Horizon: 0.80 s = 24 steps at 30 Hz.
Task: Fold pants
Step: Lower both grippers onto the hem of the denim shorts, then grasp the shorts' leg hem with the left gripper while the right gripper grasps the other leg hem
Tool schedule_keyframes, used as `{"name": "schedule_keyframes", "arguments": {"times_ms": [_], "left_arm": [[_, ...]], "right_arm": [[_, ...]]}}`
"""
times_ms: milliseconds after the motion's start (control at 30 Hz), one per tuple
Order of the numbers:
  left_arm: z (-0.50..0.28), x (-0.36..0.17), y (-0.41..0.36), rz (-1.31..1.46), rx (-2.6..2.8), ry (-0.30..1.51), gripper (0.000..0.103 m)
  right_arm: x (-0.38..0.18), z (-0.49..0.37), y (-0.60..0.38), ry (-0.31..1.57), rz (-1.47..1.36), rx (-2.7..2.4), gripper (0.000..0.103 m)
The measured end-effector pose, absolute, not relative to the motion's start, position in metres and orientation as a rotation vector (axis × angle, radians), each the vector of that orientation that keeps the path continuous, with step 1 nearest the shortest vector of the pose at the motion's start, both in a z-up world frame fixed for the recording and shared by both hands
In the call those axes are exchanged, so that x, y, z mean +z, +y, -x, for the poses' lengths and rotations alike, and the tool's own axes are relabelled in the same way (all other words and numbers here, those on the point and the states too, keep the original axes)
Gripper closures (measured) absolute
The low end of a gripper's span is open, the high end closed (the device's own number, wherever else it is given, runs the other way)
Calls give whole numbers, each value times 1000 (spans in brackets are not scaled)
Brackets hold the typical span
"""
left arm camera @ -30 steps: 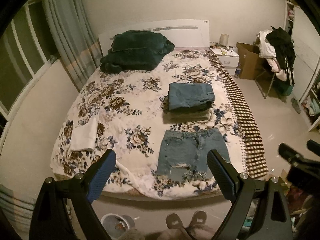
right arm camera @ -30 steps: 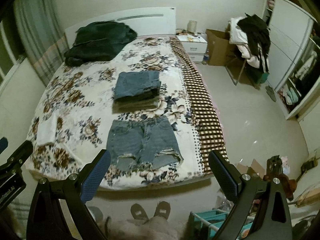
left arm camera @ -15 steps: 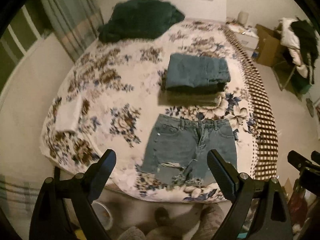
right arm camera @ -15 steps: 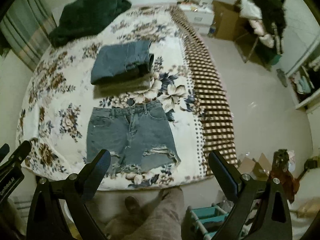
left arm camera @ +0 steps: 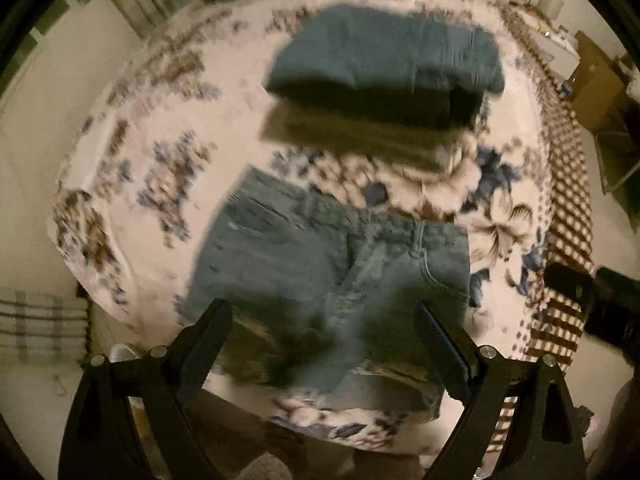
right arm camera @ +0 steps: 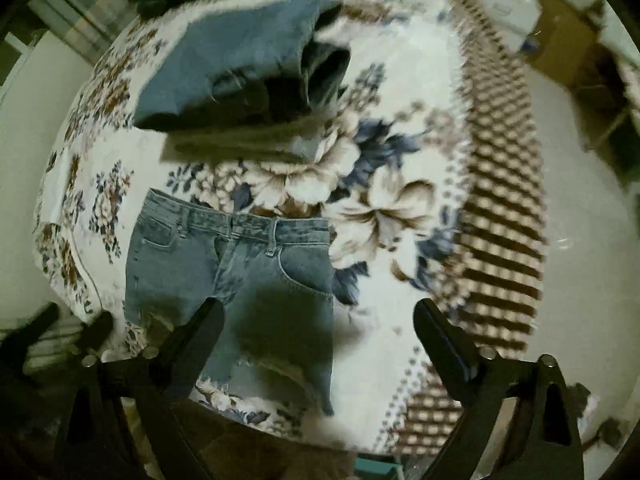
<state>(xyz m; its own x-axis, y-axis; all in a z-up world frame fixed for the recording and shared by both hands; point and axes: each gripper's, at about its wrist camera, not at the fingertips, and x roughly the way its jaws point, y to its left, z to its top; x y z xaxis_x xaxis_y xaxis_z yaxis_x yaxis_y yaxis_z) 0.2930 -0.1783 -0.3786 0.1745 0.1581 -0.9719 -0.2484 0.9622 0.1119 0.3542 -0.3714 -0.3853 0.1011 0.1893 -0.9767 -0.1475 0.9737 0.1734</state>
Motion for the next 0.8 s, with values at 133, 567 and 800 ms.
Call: {"name": "schedule_keyframes", "arguments": {"times_ms": [133,567,800], "left_arm": [[-291,-448,-202,142,293,1454,10],[-244,-566,-269,411,264,1619,10],[-232,-570,-292,397,282,1613,11]], "right_arm": [[-464,-380,-378,1511,-58,319,22],[-613,-417,-358,1672,-184,520,53],[-619,-417,-333,1685,-156,587,54]]}}
